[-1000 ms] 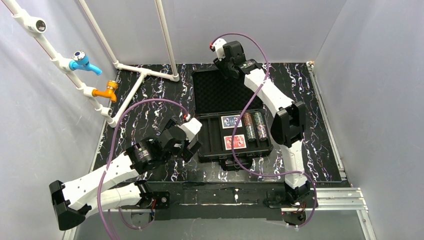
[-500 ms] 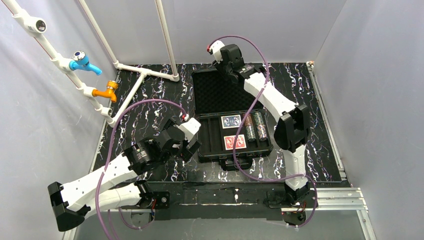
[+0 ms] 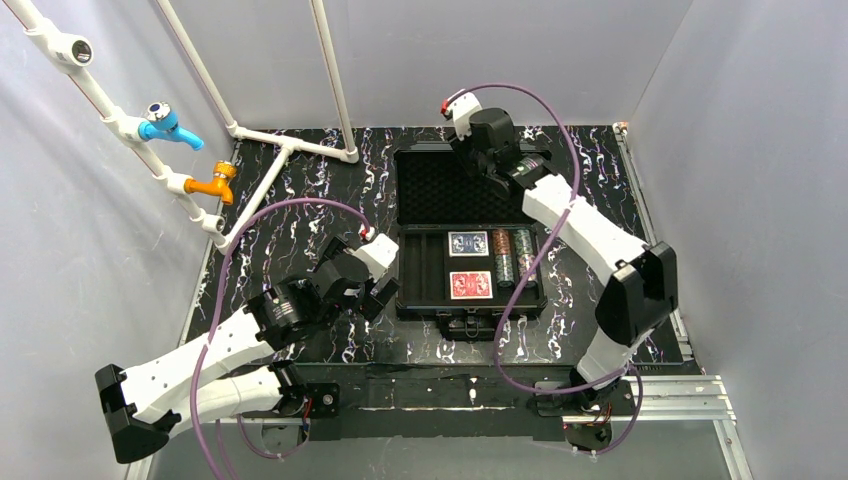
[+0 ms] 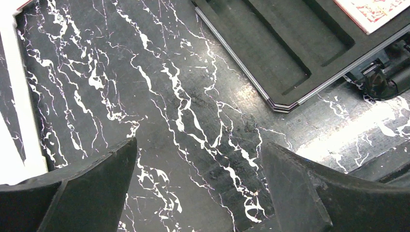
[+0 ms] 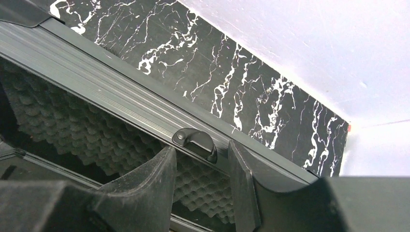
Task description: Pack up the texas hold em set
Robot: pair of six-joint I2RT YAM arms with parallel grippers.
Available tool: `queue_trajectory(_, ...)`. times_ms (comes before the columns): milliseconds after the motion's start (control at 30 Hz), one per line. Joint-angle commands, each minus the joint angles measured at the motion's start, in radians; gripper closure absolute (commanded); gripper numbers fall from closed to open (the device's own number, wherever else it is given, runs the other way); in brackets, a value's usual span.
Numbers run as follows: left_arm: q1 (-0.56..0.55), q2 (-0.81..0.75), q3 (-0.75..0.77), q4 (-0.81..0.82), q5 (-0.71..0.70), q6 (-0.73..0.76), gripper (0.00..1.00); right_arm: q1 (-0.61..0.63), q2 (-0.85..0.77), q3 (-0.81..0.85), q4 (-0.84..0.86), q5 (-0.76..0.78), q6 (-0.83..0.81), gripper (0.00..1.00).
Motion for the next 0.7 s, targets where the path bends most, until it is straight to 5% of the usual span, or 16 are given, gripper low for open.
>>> queue_trajectory(0,-0.001,-0.015,-0.015,-0.021,-0.057,-0.01,0.01,-0.01,-0.123,-0.113,0.011,-0.011,0.197,0.52)
queue_trajectory(667,-0.001,-0.014,-0.022,-0.017,-0.148,-0.045,0.01,0.061,-0.435,-0.498,-0.038,0.026,0.345,0.52)
